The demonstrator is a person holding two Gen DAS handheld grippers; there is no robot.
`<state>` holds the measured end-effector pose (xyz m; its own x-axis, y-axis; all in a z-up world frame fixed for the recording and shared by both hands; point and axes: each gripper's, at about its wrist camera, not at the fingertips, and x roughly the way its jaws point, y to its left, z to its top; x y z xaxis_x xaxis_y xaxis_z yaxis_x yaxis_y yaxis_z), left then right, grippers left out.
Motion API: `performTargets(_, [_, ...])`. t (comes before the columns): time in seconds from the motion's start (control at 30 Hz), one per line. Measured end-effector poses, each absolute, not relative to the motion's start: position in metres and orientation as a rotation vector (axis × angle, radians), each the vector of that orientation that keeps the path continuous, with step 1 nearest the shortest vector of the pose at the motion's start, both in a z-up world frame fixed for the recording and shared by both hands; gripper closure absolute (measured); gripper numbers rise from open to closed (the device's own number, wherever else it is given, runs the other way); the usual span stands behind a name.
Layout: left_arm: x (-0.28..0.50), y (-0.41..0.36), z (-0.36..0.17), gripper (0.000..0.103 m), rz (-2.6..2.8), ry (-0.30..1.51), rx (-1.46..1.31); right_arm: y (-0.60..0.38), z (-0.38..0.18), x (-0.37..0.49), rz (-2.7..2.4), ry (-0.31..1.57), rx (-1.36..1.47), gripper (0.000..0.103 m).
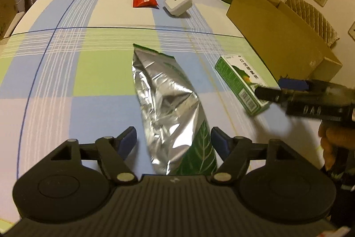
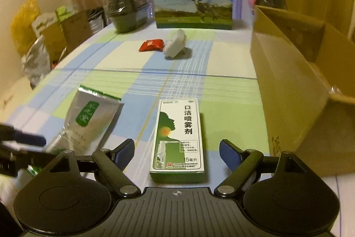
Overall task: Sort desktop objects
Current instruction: 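Lift the foil bag with the left tool while the right lifts the spray box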
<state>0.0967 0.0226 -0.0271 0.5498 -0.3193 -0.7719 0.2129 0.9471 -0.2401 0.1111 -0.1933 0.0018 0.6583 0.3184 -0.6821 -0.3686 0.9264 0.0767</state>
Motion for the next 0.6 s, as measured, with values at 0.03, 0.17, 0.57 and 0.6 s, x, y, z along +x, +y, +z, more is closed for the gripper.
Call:
performTargets(0.03, [0.099,0.021,-0.028,0.034,-0.314,0.937,-0.127,-0.193,-0.002,0.113,0.39,0.766,-0.069,0.022])
performTargets(0.17, [0.111,0.02,-0.033,0.034,-0.289,0.945,-0.166,-0.196,-0.014,0.12,0.377,0.803,-0.044,0.022])
performTargets(0.57, [0.139,0.007,-0.043,0.034,-0.276,1.002,-0.113,-0.19,-0.024,0.137,0.37,0.83,-0.028,0.022])
performTargets(0.6, [0.139,0.006,-0.043,0.036,-0.28,1.006,-0.111,-0.188,-0.025,0.137,0.371,0.828,-0.033,0.022])
